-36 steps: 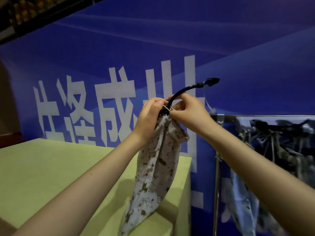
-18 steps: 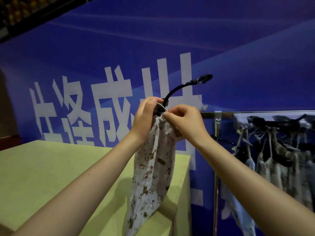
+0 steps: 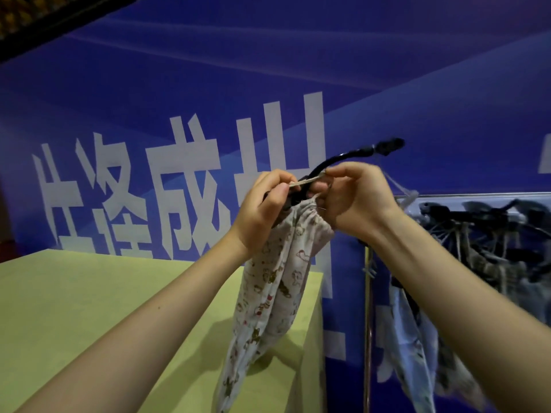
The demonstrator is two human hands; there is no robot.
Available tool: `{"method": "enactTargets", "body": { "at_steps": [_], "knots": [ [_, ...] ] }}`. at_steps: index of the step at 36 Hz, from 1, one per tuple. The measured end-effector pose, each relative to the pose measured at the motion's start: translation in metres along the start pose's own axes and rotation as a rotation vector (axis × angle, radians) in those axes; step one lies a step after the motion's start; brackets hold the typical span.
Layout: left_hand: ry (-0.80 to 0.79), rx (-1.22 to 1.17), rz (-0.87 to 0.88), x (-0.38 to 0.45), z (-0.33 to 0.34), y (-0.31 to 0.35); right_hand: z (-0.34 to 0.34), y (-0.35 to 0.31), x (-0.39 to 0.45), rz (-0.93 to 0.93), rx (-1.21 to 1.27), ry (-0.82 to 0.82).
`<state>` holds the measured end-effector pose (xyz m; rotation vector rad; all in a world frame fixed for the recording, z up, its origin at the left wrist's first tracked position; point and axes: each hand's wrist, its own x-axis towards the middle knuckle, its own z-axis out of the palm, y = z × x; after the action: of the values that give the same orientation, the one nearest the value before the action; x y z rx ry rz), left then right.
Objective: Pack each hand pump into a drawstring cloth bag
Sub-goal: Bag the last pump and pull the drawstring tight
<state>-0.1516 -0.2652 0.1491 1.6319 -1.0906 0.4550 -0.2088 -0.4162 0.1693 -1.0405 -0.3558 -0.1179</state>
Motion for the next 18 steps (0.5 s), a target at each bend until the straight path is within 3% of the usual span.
{"method": "enactTargets", "body": {
  "at_steps": [7,13,18],
  "knots": [
    [-0.019,-0.210,0.011,0.012,0.037,0.027,-0.029,-0.045,-0.023,-0.122,-0.036,-0.037],
    [-0.140,-0.305,-0.037,0.020,0.101,0.032,-0.065,-0.077,-0.048,-0.445,-0.798,0.209],
    [-0.264,-0.375,-0.146,0.011,0.162,0.023,-0.107,-0.087,-0.082,-0.316,-0.727,0.261]
  ]
}}
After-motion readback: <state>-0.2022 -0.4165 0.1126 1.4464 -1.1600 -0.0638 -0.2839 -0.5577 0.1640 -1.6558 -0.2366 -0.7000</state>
